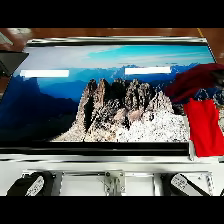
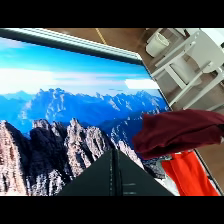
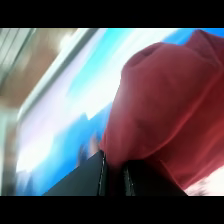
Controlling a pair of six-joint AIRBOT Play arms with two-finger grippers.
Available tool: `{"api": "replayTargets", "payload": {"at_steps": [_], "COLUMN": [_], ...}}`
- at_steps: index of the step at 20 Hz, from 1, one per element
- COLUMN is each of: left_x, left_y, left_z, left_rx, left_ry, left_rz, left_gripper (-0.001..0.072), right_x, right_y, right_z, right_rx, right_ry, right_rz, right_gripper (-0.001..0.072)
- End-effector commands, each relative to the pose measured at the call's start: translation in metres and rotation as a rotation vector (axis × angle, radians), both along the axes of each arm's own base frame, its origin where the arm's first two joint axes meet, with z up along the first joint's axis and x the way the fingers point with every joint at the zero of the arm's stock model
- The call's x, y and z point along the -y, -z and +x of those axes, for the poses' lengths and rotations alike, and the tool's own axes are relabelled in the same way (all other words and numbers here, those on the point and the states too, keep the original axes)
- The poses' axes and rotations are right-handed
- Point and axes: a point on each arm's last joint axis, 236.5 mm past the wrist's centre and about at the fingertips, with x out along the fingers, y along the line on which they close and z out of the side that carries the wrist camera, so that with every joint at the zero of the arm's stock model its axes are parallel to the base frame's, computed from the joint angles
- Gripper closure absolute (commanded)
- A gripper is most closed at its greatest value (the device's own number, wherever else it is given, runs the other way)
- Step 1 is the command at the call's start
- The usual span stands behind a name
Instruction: Fold the shirts.
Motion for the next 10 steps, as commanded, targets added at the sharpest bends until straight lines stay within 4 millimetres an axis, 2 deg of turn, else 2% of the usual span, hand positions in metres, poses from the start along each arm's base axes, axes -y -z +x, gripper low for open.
{"api": "replayTargets", "payload": {"at_steps": [1, 3, 7, 10], "left_x": [0.007, 0.007, 0.007, 0.007], "left_y": [0.0, 0.0, 0.0, 0.0], "left_z": [-0.003, -0.003, -0.002, -0.003], "left_rx": [-0.002, -0.002, -0.001, -0.001], "left_ry": [0.021, 0.021, 0.021, 0.021], "left_rz": [0.0, 0.0, 0.0, 0.0], "left_gripper": [0.0667, 0.0668, 0.0668, 0.0668], "right_x": [0.088, 0.122, 0.153, 0.153], "right_y": [-0.01, -0.006, -0.001, 0.007], "right_z": [-0.041, -0.065, -0.098, -0.109], "right_rx": [-0.001, -0.019, -0.041, -0.077], "right_ry": [0.203, 0.287, 0.345, 0.335], "right_rz": [-0.054, -0.066, -0.103, -0.096], "right_gripper": [0.0647, 0.0647, 0.0647, 0.0647]}}
